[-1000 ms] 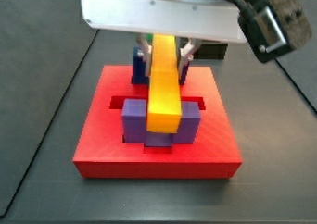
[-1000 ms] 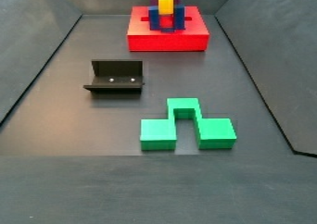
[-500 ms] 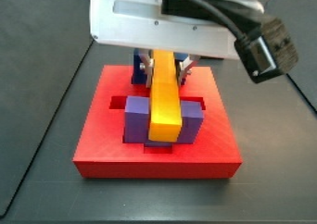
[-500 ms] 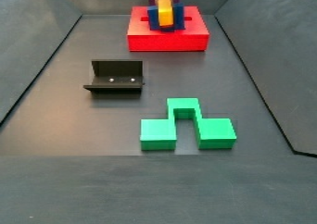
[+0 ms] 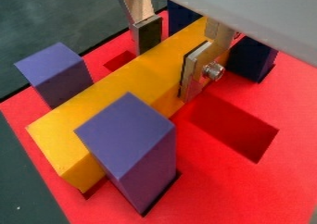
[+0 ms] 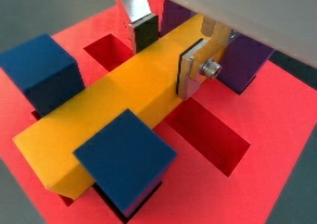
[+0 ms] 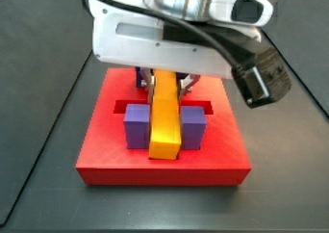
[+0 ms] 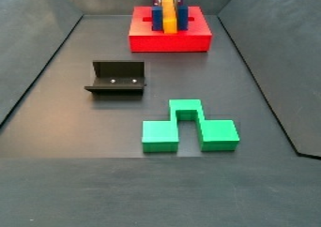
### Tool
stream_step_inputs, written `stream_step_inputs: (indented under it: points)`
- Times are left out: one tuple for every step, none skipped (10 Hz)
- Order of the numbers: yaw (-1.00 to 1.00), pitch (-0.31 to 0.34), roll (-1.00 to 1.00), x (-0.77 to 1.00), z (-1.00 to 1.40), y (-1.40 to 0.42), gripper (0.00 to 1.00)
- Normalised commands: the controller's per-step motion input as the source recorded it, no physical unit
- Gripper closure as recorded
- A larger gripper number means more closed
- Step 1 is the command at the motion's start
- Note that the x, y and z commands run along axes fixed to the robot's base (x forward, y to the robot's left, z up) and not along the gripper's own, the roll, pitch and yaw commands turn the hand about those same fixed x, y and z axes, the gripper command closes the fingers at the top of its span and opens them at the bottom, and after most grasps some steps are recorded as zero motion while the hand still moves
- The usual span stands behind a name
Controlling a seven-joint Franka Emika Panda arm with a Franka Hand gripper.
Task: Pick up the yellow object. Move up. Move to above the board. Insert the yellow object.
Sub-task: Insert the yellow object.
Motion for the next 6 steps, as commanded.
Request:
stream_step_inputs:
  points:
    - [0.00, 0.003, 0.01, 0.00, -0.36, 0.07, 1.00]
    - [0.00, 0.019, 0.04, 0.00, -0.31, 0.24, 1.00]
    - [0.00, 0.027, 0.00, 0.00, -0.28, 0.26, 1.00]
    - [0.00, 0.007, 0.00, 0.00, -0.21, 0.07, 1.00]
    - [0.00, 0.000, 0.00, 0.00, 0.00, 0.00, 1.00]
    - [0.00, 0.000, 0.00, 0.00, 0.00, 0.00, 1.00]
